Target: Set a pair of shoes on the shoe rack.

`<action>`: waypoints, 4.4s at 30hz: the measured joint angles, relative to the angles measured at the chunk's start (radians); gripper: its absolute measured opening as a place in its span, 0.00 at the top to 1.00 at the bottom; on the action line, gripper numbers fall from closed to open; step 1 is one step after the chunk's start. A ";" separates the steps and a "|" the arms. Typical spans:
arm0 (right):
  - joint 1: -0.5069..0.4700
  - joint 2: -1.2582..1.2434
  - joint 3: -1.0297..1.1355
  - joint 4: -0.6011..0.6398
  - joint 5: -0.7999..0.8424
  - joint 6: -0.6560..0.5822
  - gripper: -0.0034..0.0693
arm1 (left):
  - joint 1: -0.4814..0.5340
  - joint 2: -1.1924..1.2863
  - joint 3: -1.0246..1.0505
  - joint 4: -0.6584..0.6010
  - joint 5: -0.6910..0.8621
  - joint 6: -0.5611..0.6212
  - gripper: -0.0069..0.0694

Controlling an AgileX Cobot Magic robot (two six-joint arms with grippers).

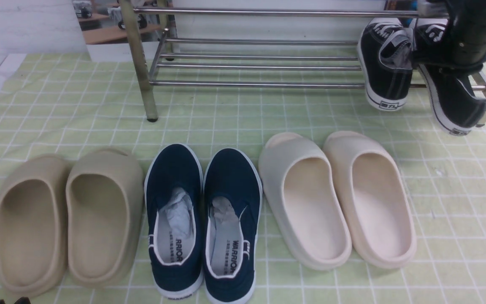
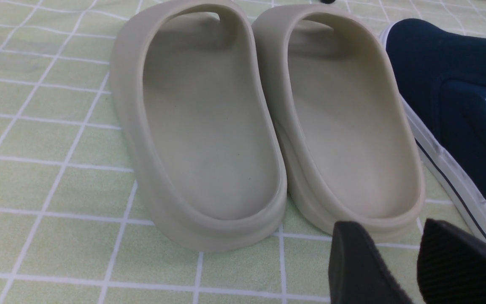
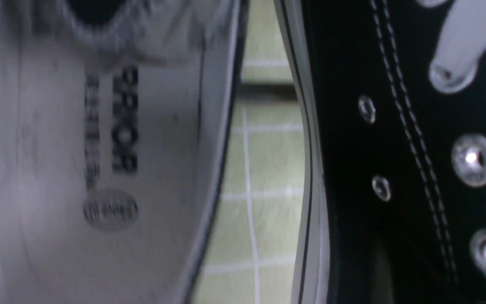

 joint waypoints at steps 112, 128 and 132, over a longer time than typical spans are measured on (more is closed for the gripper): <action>-0.007 -2.257 2.233 0.243 -0.776 -0.388 0.91 | 0.000 -0.001 0.000 0.000 0.000 0.000 0.60; -0.007 -2.257 2.233 0.202 -0.775 -0.219 0.96 | 0.000 -0.001 0.000 0.000 0.000 0.000 0.60; -0.007 -2.257 2.233 0.200 -0.775 -0.216 0.96 | 0.000 -0.001 0.000 0.000 0.000 0.000 0.60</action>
